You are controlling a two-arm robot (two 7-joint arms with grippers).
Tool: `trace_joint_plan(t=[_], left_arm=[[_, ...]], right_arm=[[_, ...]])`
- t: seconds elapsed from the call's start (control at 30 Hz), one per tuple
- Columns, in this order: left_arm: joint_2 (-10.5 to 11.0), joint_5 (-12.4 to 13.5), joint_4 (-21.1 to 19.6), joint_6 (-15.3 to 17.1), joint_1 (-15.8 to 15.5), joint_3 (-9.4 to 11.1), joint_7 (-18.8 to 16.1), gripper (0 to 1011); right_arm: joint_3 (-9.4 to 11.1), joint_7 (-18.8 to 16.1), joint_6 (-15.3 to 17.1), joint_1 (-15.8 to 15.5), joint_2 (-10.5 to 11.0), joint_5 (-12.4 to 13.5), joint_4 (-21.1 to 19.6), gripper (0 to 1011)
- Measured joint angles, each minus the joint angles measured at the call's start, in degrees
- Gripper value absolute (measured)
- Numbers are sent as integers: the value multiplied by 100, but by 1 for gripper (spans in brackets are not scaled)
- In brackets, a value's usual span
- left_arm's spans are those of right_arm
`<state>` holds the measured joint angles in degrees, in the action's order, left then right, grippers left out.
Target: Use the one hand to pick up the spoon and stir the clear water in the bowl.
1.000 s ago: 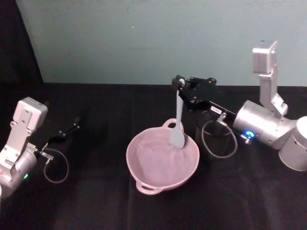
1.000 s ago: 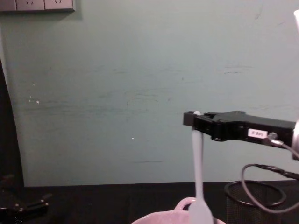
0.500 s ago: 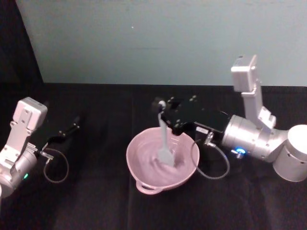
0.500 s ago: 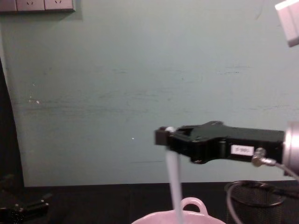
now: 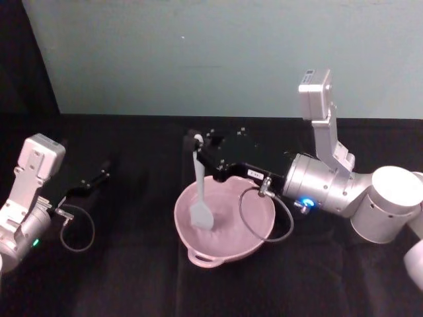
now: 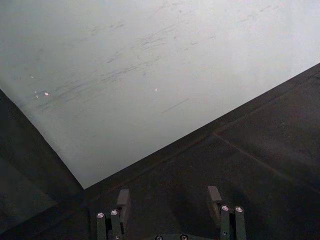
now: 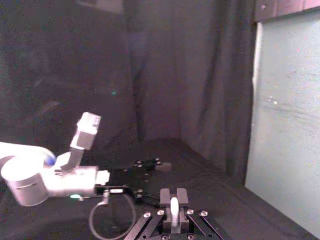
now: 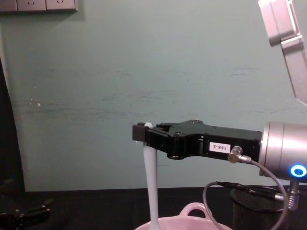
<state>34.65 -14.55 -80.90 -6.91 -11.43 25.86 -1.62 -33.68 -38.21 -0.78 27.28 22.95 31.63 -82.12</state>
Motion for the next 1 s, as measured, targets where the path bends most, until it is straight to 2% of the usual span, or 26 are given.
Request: trace_joint_plan(t=[0.1,0.17,0.33,0.5,0.67,0.83,1.0], left_arm=[[0,0,0,0,0,0,0,1005],[0,0,0,0,0,1,0,1005],[0,0,0,0,0,0,0,1005],[0,0,0,0,0,0,0,1005],[0,0,0,0,0,0,0,1005],[0,0,0,0,0,0,0,1005],[0,0,0,0,0,0,0,1005]], right_arm=[[28,21,-78,72,-59,-2,233,84],[97,80,-165,136,-111,-9,525,84],[262,186,-240,133,-70,-8,655,84],[458,320,-264,5,110,-21,432,84],[531,373,-252,-130,236,-74,212,84],[439,382,-129,-277,356,-244,-117,84],[300,325,-76,-386,352,-303,-374,84]])
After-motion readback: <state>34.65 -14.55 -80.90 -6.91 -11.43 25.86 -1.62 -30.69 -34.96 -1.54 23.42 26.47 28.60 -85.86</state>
